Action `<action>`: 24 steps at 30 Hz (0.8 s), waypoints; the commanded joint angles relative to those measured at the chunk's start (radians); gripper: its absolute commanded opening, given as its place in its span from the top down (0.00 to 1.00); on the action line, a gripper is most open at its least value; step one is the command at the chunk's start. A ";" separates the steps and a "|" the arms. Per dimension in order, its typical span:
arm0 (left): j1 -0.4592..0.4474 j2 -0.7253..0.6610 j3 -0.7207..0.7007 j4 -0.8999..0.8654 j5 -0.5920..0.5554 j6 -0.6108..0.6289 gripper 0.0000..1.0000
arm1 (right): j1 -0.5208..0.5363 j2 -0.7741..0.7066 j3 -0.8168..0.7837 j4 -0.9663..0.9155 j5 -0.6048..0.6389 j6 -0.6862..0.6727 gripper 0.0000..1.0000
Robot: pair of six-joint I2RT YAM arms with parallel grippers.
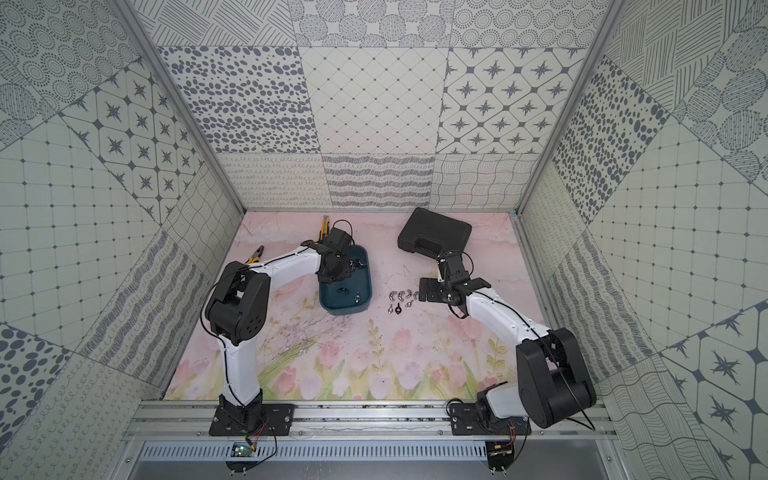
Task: Take out the wing nut from the storage box
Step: Pick up the wing nut from the storage box, then place the wing nut at the center of the board.
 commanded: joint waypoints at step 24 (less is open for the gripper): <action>-0.467 -0.080 0.156 -0.053 0.081 0.017 0.99 | -0.125 -0.131 -0.035 -0.039 0.042 0.015 0.03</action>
